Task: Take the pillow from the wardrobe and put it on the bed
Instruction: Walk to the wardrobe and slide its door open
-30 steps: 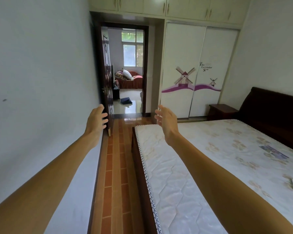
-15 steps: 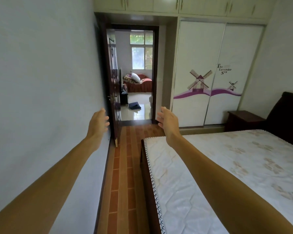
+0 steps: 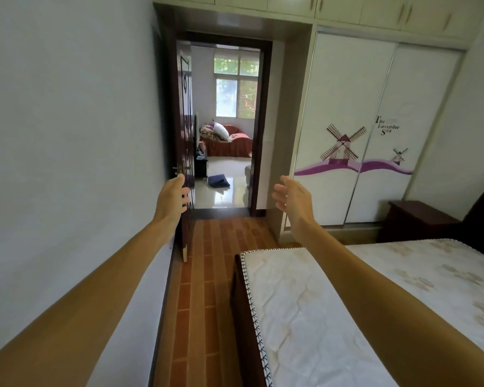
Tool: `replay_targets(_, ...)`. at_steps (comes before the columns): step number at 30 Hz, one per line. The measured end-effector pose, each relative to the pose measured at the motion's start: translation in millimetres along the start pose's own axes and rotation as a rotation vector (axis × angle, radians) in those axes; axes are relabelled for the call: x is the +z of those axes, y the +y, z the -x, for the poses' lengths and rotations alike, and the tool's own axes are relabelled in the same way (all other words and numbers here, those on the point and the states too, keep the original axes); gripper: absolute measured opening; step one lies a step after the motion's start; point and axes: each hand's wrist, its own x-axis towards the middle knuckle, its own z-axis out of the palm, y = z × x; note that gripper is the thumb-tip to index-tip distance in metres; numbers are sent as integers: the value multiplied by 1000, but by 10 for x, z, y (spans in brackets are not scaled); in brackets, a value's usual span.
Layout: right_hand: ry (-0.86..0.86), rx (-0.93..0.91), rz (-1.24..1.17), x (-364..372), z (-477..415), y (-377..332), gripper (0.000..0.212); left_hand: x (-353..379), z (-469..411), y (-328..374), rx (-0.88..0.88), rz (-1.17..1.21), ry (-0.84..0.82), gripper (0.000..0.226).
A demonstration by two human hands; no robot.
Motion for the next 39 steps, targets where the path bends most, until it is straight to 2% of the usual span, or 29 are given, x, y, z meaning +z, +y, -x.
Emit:
replay_targets(8,44,15,48,476,-1459,430,18,209,-1589,-332,-22,-5,-38,47)
replay_targets(13,47,16,30,750,-2432,830,27,411,-2578,-638,-22,-34,-37,47)
replay_targets(21,17,42,-29,1132,-4161,1023,23,883,-4170,-734,-17,-31,5,47)
replay_targets(31,-16,31,-17,1840,-5807,1549,13,1160,-6104,-1093,-12,-34,-22,49)
replay_targets(35,28,9,-10,2184,-6515,1817,18,1195,-6957,-1289,-9,-11,-37,45)
replay_targets(39,78,31,-9,2531,-7280,2044,32,1282,-7884,-1418,-18,-24,-83,41)
